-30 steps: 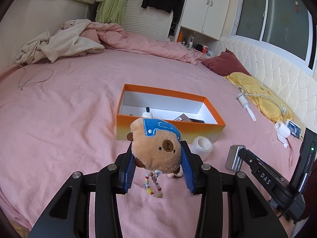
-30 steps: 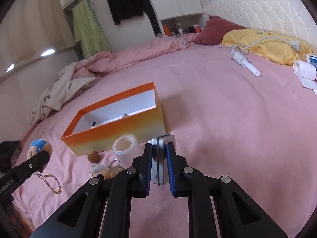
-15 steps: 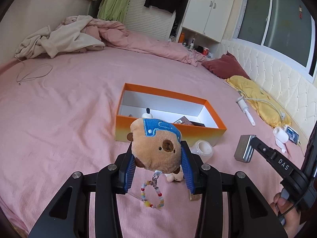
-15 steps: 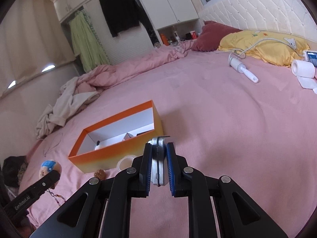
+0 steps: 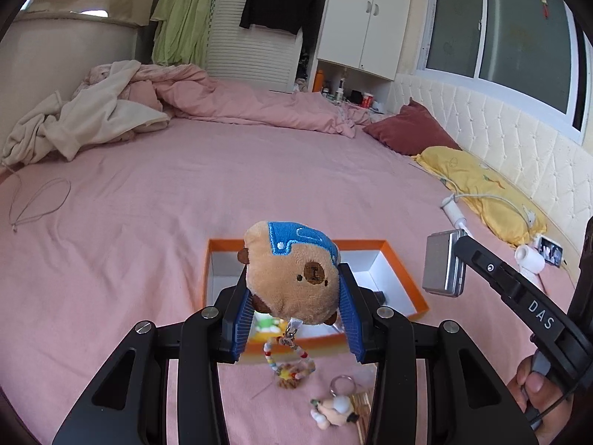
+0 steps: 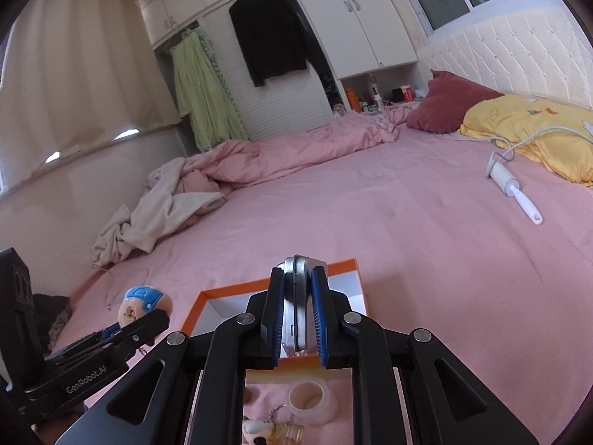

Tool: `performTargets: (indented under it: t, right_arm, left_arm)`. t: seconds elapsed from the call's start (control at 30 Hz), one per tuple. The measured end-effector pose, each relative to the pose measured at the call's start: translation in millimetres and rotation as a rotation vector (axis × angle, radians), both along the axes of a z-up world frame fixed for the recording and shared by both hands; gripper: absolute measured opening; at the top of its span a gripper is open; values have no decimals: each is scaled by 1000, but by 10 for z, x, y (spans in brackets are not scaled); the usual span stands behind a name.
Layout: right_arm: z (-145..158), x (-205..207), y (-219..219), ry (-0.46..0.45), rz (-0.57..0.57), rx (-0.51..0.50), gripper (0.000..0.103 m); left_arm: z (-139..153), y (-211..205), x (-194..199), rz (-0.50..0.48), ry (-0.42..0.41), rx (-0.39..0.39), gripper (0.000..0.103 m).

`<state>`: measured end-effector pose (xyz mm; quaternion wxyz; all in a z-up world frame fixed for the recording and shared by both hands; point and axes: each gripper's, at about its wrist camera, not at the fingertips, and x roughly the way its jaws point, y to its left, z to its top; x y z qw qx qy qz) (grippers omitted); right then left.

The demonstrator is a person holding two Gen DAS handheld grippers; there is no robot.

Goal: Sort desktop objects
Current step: 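Carry the capybara plush into the box with the left tool while the right tool carries the tin in, then grasp the white cartoon figure keychain with the left tool and lift it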

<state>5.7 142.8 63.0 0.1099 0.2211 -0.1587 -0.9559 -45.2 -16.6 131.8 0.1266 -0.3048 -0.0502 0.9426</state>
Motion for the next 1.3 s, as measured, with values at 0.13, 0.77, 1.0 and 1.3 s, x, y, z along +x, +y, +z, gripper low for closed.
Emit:
performTargets:
  t: [0.13, 0.77, 1.0, 1.3]
  right_arm:
    - [-18, -256, -128, -16, 29, 41, 15]
    - [-619, -328, -381, -142, 57, 72, 35]
    - [-478, -126, -273, -104, 20, 68, 43]
    - [-649, 288, 16, -182, -54, 83, 50]
  left_arm:
    - [-105, 25, -238, -26, -31, -20, 43]
    - [-604, 88, -253, 63, -156, -41, 67]
    - [-423, -37, -33, 93, -128, -4, 67]
    - [-645, -225, 448, 157, -187, -14, 67]
